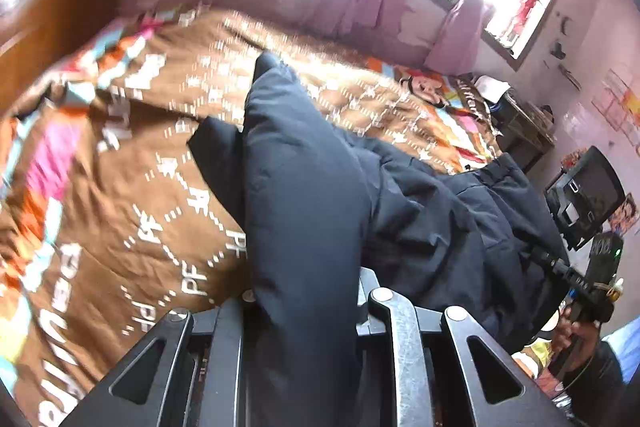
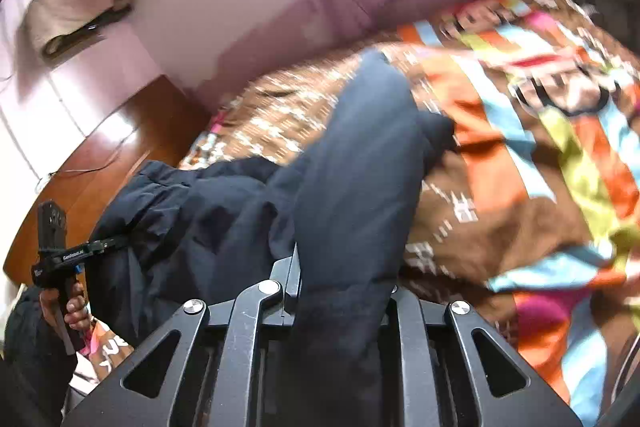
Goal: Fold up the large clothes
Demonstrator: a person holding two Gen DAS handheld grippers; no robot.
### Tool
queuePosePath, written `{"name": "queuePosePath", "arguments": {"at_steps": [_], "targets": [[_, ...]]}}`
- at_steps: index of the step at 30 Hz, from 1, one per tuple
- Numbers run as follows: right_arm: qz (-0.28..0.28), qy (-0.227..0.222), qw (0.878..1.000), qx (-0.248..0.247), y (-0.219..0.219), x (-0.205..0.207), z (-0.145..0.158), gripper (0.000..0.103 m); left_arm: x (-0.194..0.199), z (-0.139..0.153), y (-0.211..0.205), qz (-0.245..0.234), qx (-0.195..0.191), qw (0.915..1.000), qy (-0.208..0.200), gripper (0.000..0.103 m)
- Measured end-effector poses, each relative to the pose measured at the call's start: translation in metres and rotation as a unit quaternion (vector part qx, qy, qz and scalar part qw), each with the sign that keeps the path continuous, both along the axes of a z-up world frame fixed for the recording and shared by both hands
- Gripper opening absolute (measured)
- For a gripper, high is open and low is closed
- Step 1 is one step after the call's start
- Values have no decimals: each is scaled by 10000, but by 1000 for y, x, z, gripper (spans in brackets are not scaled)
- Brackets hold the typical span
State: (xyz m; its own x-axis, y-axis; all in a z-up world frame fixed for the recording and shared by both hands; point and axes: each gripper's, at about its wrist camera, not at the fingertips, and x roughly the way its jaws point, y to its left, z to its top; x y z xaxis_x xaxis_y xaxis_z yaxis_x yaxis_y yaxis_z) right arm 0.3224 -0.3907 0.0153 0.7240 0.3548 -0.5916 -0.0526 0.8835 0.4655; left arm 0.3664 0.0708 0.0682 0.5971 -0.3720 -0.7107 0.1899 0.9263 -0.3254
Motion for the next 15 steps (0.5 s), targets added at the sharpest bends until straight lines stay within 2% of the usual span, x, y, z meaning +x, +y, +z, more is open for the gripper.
{"name": "queuePosePath", "arguments": {"at_steps": [4, 8, 11, 14, 15], "targets": [[225, -386, 9989, -107, 13, -15, 42, 15, -22, 33, 11, 19, 48, 9999, -141, 18], [373, -663, 9969, -186, 28, -40, 64, 15, -51, 49, 28, 90, -4, 9996, -269, 18], [434, -670, 9967, -161, 35, -60, 65, 15, -67, 45, 39, 157, -66, 9996, -233, 18], [500, -594, 9966, -267, 38, -71, 60, 15, -76, 25, 49, 226, -213, 9995, 11, 18], [500, -506, 9971, -276, 38, -75, 52, 15, -77, 9, 52, 233, -256, 9993, 143, 18]]}}
